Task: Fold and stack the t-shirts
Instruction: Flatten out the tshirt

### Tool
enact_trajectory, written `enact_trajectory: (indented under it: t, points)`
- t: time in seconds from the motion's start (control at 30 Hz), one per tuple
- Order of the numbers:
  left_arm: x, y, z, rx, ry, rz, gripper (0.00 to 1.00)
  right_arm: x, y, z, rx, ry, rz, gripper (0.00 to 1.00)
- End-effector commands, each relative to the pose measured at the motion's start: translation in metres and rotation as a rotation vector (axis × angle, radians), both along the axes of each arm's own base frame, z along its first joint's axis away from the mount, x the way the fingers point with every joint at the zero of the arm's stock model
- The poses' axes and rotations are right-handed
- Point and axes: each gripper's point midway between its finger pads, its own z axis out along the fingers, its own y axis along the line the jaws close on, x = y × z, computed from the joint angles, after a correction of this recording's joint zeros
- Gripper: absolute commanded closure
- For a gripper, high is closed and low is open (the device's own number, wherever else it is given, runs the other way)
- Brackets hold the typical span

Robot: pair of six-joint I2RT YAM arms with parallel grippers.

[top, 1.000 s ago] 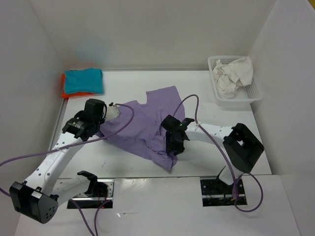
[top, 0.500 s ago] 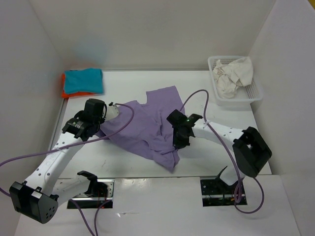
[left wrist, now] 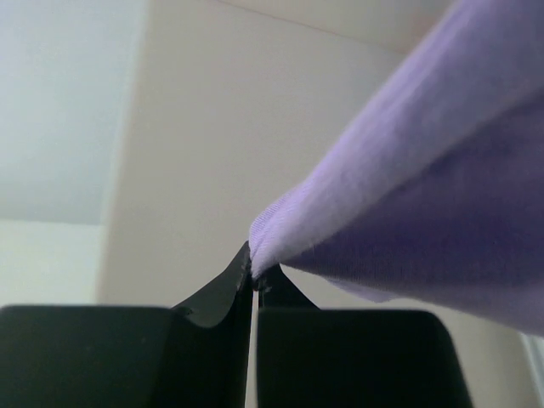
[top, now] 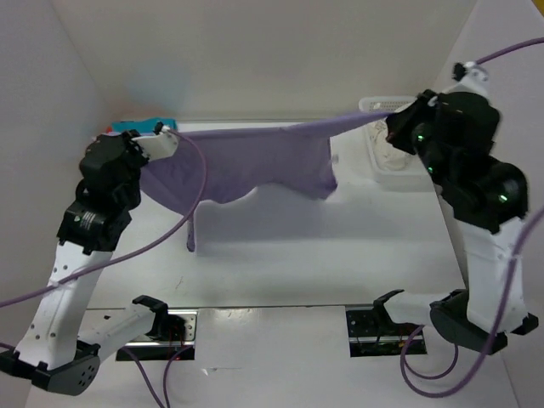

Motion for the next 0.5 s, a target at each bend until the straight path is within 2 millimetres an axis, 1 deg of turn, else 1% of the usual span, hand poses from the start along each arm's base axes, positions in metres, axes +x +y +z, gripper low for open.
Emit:
enact_trajectory:
  t: [0.0,0.03,0.07,0.1,0.13,0.2,0.23,0.27,0.3,0.33,0.37,0.4,0.47]
  points:
    - [-0.037,0.024,0.070,0.048,-0.199,0.082,1.00,-0.042,-0.038,0.037,-0.120,-0.077,-0.106,1.00]
    - [-0.044,0.026,0.078,0.039,-0.227,0.083,1.00,-0.054,-0.042,0.064,-0.077,-0.159,-0.114,1.00]
    - [-0.046,0.025,0.085,0.031,-0.251,0.073,1.00,-0.062,-0.042,0.078,-0.083,-0.206,-0.098,1.00]
    - [-0.054,0.026,0.094,0.021,-0.282,0.060,1.00,-0.069,-0.042,0.091,-0.070,-0.248,-0.083,1.00]
    - [-0.063,0.024,0.107,0.008,-0.327,0.023,1.00,-0.077,-0.049,0.108,-0.062,-0.305,-0.086,1.00]
    - [-0.072,0.019,0.118,-0.001,-0.371,-0.036,1.00,-0.095,-0.061,0.127,-0.037,-0.378,-0.094,1.00]
    - [-0.080,0.019,0.125,-0.007,-0.399,-0.055,1.00,-0.101,-0.068,0.134,-0.019,-0.404,-0.115,1.00]
    - [-0.087,0.018,0.133,-0.012,-0.427,-0.075,1.00,-0.109,-0.076,0.136,-0.035,-0.416,-0.125,1.00]
    - [-0.087,0.018,0.133,-0.012,-0.427,-0.075,1.00,-0.111,-0.079,0.138,-0.028,-0.424,-0.141,1.00]
    - [-0.090,0.017,0.139,-0.015,-0.443,-0.088,1.00,-0.111,-0.081,0.137,-0.029,-0.423,-0.151,1.00]
    - [-0.093,0.014,0.143,-0.014,-0.454,-0.117,1.00,-0.117,-0.088,0.139,-0.032,-0.431,-0.169,1.00]
    - [-0.097,0.013,0.145,-0.015,-0.466,-0.135,1.00,-0.119,-0.090,0.137,-0.032,-0.431,-0.169,1.00]
    - [-0.095,0.008,0.146,-0.021,-0.470,-0.163,1.00,-0.120,-0.091,0.139,-0.026,-0.438,-0.181,1.00]
